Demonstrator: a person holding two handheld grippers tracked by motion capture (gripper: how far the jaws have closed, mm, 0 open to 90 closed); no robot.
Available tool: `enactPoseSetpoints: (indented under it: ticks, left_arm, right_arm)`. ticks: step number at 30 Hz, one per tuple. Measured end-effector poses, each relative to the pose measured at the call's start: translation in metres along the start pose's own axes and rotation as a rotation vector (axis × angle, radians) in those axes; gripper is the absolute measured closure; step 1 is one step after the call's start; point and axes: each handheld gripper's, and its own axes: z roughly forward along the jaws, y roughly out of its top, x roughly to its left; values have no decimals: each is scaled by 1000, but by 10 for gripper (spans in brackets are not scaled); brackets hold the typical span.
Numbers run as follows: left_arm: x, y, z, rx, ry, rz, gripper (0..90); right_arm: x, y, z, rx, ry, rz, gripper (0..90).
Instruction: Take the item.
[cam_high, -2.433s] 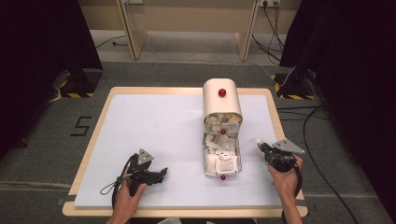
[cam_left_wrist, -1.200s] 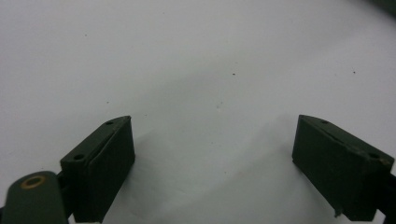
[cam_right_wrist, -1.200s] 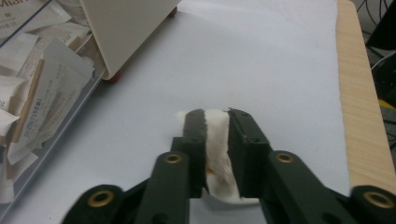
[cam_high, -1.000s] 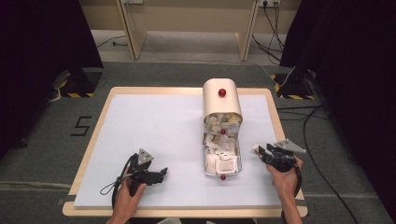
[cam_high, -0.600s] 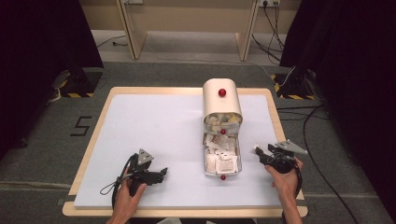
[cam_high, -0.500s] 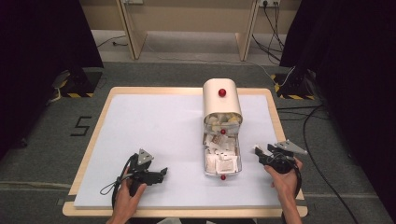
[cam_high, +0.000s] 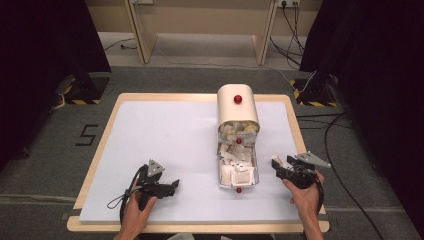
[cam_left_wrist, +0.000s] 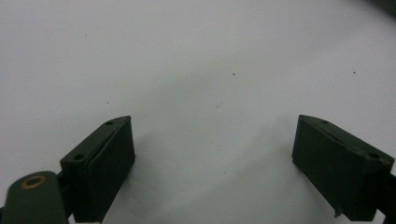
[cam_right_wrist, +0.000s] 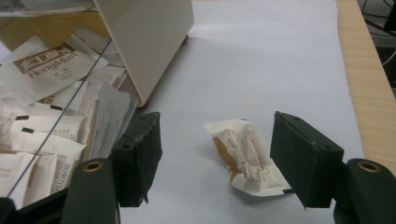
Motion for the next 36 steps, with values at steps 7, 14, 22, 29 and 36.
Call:
enactPoseSetpoints:
  ticks: [7,14,22,29,36]
  left_arm:
    - [0,0,0,0,0,0,121]
    - [0,0,0,0,0,0,121]
    - [0,0,0,0,0,0,121]
    - [0,0,0,0,0,0,121]
    - [0,0,0,0,0,0,121]
  right_arm:
    - [8,-1,-4,-4,26,-2,324]
    - [15,-2,-7,-6,47,-16,317]
    - [20,-7,-15,-4,56,-33,313]
    - [24,-12,-19,3,61,-50,311]
    - [31,-18,-25,15,67,-75,301]
